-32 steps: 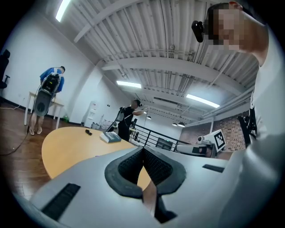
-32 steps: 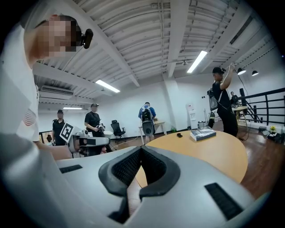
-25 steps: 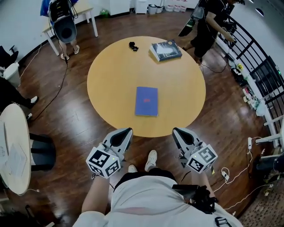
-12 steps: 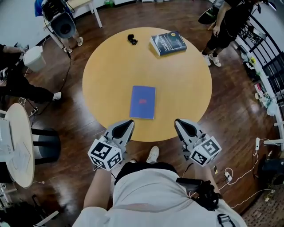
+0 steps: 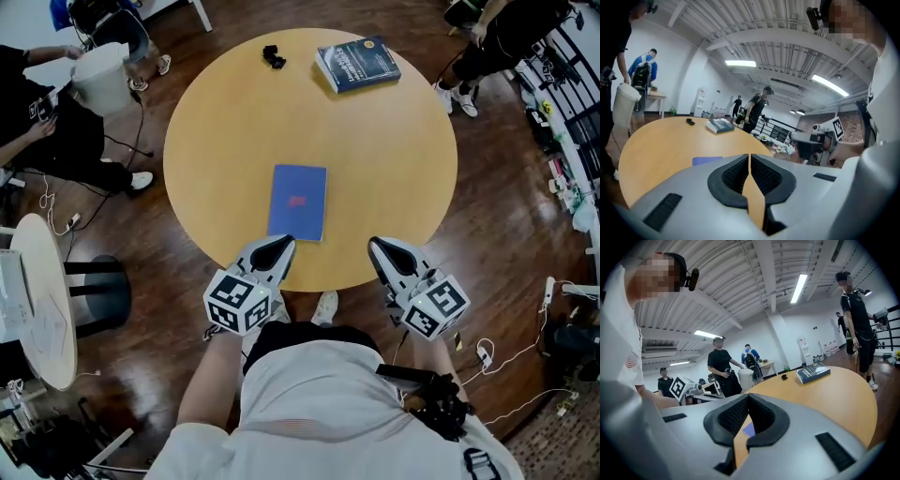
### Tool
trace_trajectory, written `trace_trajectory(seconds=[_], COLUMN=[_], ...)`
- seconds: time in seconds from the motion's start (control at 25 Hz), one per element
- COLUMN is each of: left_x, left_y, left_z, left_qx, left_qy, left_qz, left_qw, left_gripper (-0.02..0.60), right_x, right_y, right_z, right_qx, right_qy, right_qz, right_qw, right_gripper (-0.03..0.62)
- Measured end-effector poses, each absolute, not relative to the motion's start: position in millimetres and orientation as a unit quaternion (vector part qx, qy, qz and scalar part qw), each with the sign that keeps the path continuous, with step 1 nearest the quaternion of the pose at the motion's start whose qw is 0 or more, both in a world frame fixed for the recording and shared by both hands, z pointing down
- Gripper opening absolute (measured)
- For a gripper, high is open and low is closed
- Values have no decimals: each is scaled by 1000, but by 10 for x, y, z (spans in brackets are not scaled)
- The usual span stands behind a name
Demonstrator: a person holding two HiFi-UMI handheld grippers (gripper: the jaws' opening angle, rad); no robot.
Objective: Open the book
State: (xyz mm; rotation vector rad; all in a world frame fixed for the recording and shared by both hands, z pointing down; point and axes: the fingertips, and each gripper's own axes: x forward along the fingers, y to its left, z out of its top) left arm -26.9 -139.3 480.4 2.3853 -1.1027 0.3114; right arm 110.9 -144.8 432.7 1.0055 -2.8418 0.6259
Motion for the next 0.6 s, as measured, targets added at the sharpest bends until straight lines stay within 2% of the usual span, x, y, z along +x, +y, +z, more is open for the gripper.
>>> trace_trajectory(seconds=[0.16, 0.48, 0.6], left_x=[-71, 301, 385], left_y=[-1459, -1550, -1551], left_z=[5276, 6227, 6429], left_qx=[876, 856, 848], left_qy=[-368, -318, -308], left_qz=[187, 310, 343], left_qw=[251, 265, 261], left_gripper=[11, 100, 114], right_x=[1212, 1518, 1576], right_y=[-1420, -1402, -1395], right_z=[4424, 4620, 4666], right_qx=[349, 378, 383], right_qy=[-911, -896, -892], right_qz=[218, 232, 237], right_qw=[31, 35, 30], right_gripper=[0, 0, 0])
